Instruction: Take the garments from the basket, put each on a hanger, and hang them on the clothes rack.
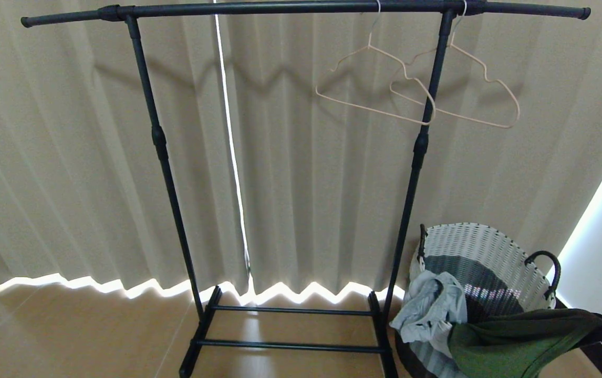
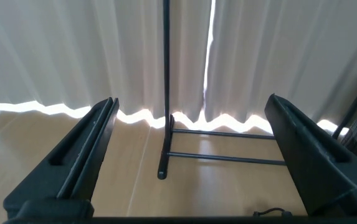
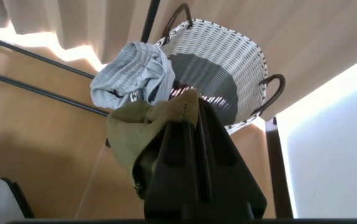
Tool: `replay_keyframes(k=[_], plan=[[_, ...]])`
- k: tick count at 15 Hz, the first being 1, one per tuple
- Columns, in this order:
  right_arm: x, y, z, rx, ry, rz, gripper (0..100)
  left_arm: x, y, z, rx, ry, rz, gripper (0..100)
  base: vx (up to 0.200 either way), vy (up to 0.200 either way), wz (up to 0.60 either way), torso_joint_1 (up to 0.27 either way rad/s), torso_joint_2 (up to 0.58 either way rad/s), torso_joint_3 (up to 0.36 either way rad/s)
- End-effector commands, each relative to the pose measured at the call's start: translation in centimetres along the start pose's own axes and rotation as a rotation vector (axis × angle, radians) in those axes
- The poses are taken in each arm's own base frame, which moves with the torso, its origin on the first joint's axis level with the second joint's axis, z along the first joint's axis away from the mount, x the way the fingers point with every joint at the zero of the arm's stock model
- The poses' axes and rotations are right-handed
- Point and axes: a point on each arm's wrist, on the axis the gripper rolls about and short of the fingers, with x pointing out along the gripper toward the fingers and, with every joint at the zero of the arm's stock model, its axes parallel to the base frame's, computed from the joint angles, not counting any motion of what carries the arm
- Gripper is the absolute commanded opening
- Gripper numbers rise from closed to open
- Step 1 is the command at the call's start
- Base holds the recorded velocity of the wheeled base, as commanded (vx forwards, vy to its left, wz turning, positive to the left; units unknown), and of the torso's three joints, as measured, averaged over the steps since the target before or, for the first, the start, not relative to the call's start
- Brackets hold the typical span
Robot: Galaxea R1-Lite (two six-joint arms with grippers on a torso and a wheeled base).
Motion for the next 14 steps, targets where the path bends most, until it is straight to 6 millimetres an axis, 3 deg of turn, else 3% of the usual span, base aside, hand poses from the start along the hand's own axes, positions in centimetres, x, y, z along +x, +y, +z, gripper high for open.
replay_keyframes(k=[1, 14], plan=[[0.05, -0.01, 0.05, -0.001, -0.001, 0.003, 0, 0.00, 0.00, 0.01, 0.000, 0.001, 0.002, 100, 0.000, 0.000, 0.00, 0.000, 0.00, 0.000], [0.16, 0.00, 0.46, -0.001, -0.030, 0.061, 0, 0.01, -0.01, -0.01, 0.016, 0.001, -0.003, 100, 0.000, 0.000, 0.00, 0.000, 0.00, 0.000]])
